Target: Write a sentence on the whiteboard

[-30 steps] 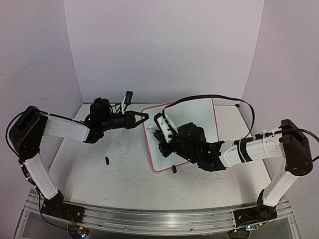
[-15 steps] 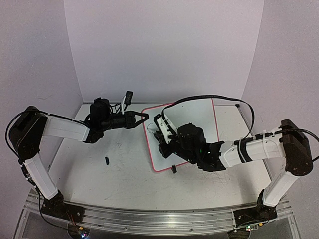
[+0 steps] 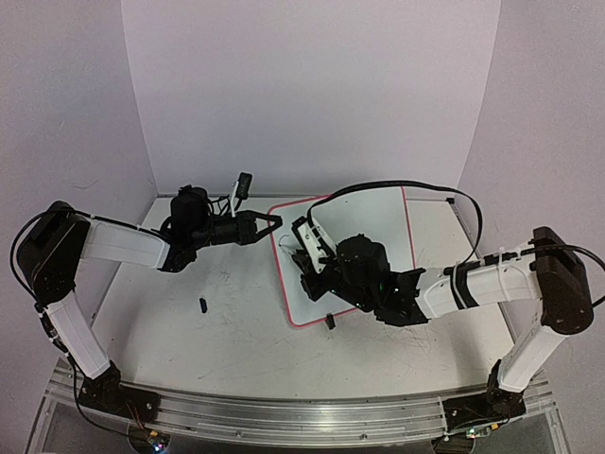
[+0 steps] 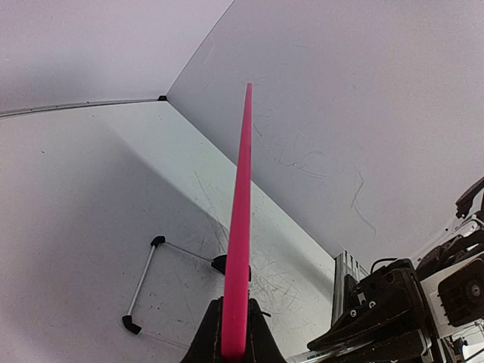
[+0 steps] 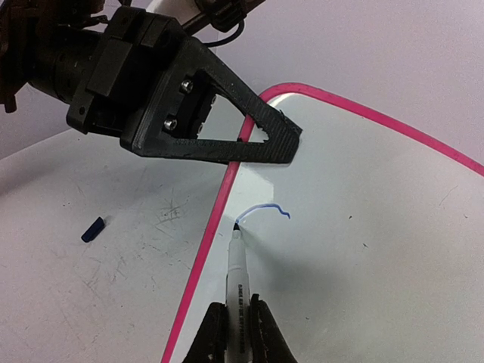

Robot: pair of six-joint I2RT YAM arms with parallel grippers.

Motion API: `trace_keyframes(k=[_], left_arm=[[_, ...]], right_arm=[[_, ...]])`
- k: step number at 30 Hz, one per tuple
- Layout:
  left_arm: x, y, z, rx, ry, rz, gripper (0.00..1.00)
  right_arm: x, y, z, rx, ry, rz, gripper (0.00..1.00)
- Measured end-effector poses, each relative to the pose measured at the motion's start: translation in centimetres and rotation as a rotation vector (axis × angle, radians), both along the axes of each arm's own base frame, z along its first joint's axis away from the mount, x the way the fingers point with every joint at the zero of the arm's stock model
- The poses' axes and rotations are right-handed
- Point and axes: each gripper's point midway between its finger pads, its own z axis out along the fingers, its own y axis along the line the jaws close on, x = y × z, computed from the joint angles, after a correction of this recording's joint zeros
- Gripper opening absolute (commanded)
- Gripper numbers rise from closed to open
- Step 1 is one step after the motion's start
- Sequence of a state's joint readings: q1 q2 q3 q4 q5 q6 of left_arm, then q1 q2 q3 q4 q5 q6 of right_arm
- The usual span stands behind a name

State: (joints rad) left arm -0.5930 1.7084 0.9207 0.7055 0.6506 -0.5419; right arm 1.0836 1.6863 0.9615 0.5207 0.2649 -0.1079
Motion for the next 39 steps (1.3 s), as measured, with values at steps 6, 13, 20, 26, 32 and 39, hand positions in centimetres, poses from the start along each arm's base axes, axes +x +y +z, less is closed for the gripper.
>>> trace_keyframes(k=[6, 13, 20, 26, 32, 39], left_arm=[[0.0, 0.0, 0.0, 0.000, 0.000, 0.000, 0.00], [0.0, 0.0, 0.0, 0.000, 0.000, 0.000, 0.00], [0.0, 0.0, 0.0, 0.000, -0.001, 0.000, 0.00], [0.0, 0.0, 0.0, 0.000, -0.001, 0.000, 0.00], [0.0, 0.0, 0.0, 0.000, -0.001, 0.000, 0.00], [0.0, 0.0, 0.0, 0.001, -0.001, 0.000, 0.00]], right_arm=[[0.0, -0.1, 0.0, -0.002, 0.004, -0.003, 0.00], [-0.1, -0.3, -0.1, -0.007, 0.007, -0.005, 0.00], [-0.1, -0.5, -0.2, -0.014, 0.009, -0.010, 0.00], [-0.1, -0.5, -0.2, -0.014, 0.008, -0.012, 0.00], [0.0, -0.8, -0.3, -0.017, 0.009, -0.026, 0.00], [0.0, -1.3, -0.5, -0.021, 0.012, -0.044, 0.00]])
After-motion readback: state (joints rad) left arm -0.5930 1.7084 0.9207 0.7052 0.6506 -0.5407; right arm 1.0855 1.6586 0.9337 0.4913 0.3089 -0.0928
